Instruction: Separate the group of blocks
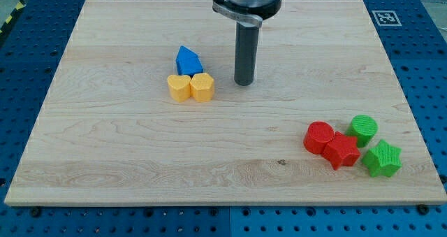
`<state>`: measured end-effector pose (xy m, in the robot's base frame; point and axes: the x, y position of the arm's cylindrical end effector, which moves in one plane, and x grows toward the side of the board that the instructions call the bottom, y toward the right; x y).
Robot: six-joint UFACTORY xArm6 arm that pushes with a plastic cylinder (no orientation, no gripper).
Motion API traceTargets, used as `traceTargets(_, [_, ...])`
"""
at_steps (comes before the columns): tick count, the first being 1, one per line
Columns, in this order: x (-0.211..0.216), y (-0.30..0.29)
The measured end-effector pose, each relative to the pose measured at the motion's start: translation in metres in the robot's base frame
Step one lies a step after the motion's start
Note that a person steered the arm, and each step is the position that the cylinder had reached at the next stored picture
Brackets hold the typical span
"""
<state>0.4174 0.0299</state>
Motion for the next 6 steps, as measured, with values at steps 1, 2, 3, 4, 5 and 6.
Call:
traceTargets(1, [0.0, -0.003])
traceTargets(2, [0.0, -0.033])
traceTargets(3, [0.0, -0.05])
traceTargets(4, [0.0, -0.052])
traceTargets(5, [0.0, -0.072])
traceTargets(6, [0.0, -0.103])
